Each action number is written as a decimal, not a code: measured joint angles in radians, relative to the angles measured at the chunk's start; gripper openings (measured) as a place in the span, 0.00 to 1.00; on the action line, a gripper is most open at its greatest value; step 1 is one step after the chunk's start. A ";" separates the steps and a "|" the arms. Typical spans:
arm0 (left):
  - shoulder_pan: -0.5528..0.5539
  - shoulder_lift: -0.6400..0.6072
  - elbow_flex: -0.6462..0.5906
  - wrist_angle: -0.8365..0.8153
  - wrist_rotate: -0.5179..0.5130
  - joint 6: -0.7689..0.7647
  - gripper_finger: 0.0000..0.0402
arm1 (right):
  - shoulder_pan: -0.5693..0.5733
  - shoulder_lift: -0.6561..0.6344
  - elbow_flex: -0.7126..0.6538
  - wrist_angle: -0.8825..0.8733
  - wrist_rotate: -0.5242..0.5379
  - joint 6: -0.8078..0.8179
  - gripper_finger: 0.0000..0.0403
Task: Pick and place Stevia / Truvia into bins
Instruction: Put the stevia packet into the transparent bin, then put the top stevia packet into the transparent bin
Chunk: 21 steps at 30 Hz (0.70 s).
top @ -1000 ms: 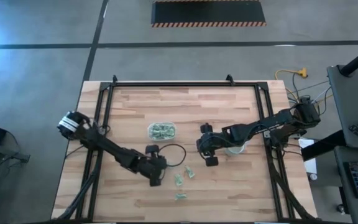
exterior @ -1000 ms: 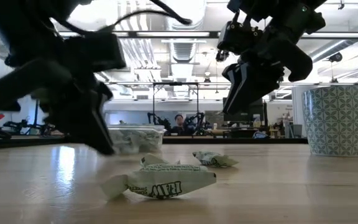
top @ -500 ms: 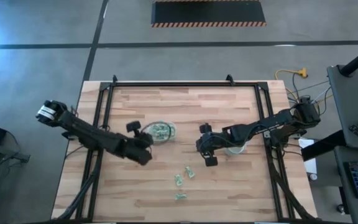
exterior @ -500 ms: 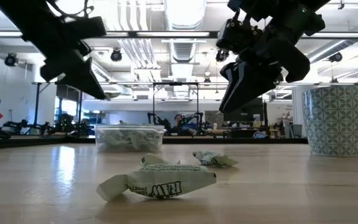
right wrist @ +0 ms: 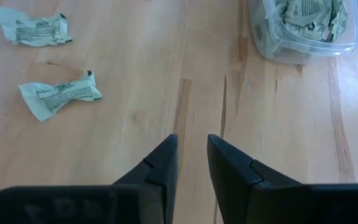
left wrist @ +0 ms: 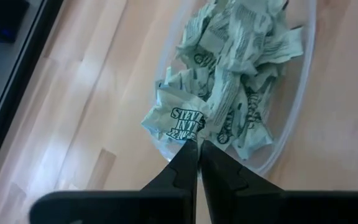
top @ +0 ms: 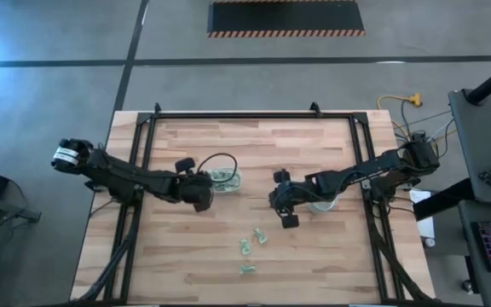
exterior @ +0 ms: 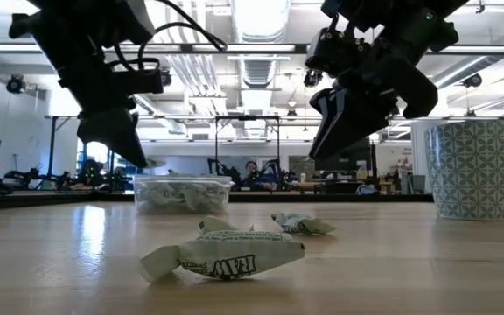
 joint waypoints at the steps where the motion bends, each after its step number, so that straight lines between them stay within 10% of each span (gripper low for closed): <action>1: 0.002 0.001 0.000 0.010 0.004 0.010 0.00 | 0.000 0.000 0.000 0.000 0.000 0.000 0.19; 10: 0.004 0.011 -0.002 0.100 0.036 0.102 0.03 | 0.000 0.000 -0.002 0.010 0.000 -0.003 0.19; 21: 0.005 0.014 -0.003 0.103 0.024 0.099 0.41 | 0.000 0.001 -0.004 0.009 0.000 -0.003 0.18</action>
